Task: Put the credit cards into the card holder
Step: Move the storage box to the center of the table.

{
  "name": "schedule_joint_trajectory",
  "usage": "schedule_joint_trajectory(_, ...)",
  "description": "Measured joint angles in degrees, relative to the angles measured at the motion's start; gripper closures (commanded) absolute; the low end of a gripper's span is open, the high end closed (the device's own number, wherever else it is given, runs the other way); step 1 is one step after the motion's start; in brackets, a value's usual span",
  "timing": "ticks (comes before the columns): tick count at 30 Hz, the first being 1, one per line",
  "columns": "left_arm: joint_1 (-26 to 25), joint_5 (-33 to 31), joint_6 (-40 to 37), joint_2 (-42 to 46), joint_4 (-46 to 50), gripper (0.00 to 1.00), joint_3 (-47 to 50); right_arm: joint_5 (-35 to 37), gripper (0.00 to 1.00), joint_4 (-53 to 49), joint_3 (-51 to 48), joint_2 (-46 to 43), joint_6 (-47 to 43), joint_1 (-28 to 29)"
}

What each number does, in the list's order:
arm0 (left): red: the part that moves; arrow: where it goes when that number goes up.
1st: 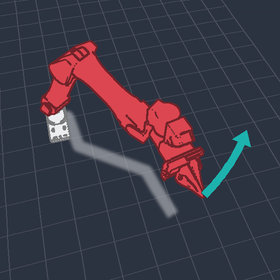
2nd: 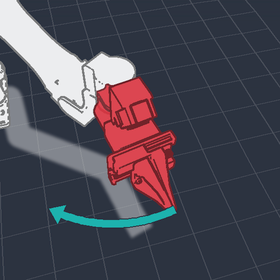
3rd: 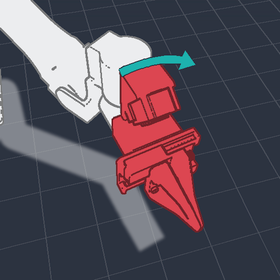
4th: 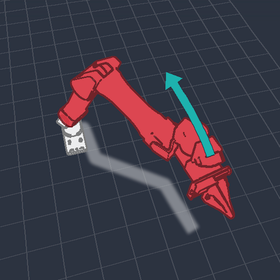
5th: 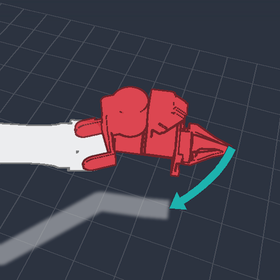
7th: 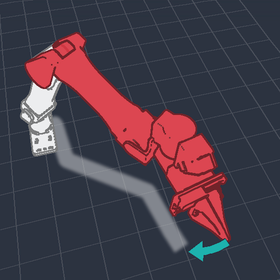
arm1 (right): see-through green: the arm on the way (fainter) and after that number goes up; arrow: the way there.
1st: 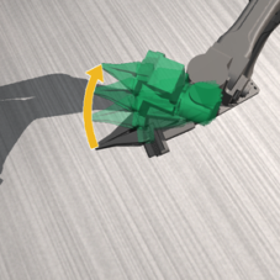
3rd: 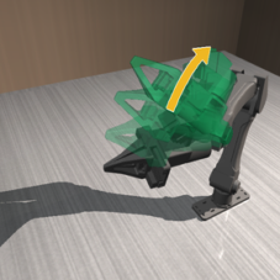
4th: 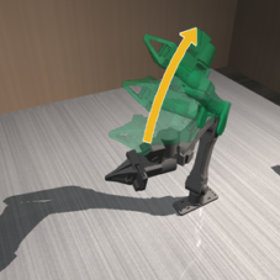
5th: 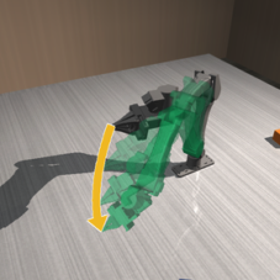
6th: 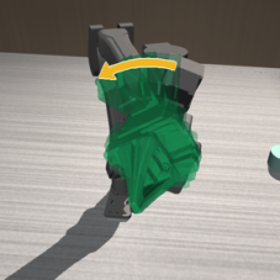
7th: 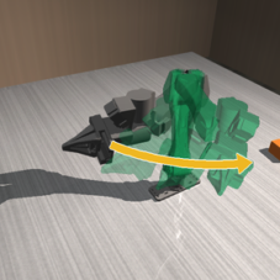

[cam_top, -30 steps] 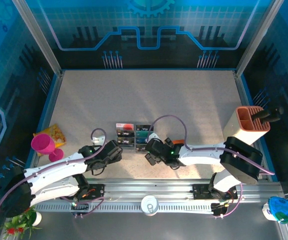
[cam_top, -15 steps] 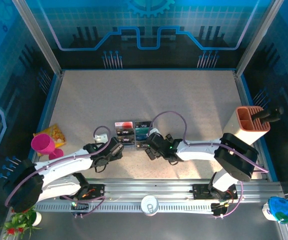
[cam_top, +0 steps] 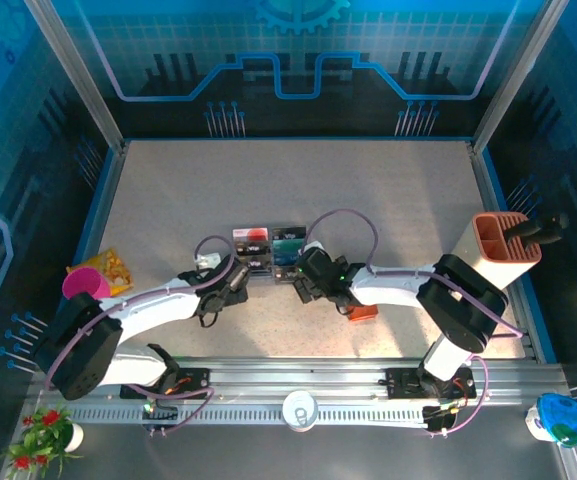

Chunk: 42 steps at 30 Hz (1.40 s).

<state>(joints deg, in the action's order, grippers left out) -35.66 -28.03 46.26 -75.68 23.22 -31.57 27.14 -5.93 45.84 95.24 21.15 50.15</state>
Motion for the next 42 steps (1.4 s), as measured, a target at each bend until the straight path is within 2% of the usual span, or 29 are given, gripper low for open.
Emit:
schedule_joint_trajectory(10,4.74,0.81,-4.92,-5.07,-3.06,0.01,-4.7,-1.33,0.04,0.57,1.75,1.11,-0.63,-1.2)
schedule_joint_trajectory(14,4.76,2.16,-5.95,-4.35,-3.17,0.01,-4.7,-2.14,0.05,0.22,0.13,-3.93,-0.37,-1.2)
schedule_joint_trajectory(20,4.76,5.03,-5.95,5.11,-2.12,0.01,-2.47,-1.73,0.05,-2.62,-1.4,-17.79,0.11,-1.2)
schedule_joint_trajectory(23,4.76,5.81,-5.86,10.93,-0.42,0.01,-0.83,-1.44,0.05,-4.28,0.59,-21.11,0.11,-1.64)
schedule_joint_trajectory(29,4.76,6.49,-5.4,19.37,3.74,0.01,-0.09,0.5,0.05,-4.87,8.33,-20.22,-0.22,-2.99)
schedule_joint_trajectory(34,4.76,6.84,-4.42,21.49,7.48,0.01,-0.28,2.64,0.06,-0.79,11.56,-18.64,-0.17,-3.15)
schedule_joint_trajectory(38,4.76,6.95,-4.13,23.26,9.84,0.01,-1.18,4.04,0.05,-1.57,17.44,-16.44,-2.99,-3.96)
schedule_joint_trajectory(42,4.76,7.37,-3.43,24.35,10.23,0.01,-1.66,4.11,0.05,-2.82,25.29,-16.37,-4.5,-7.54)
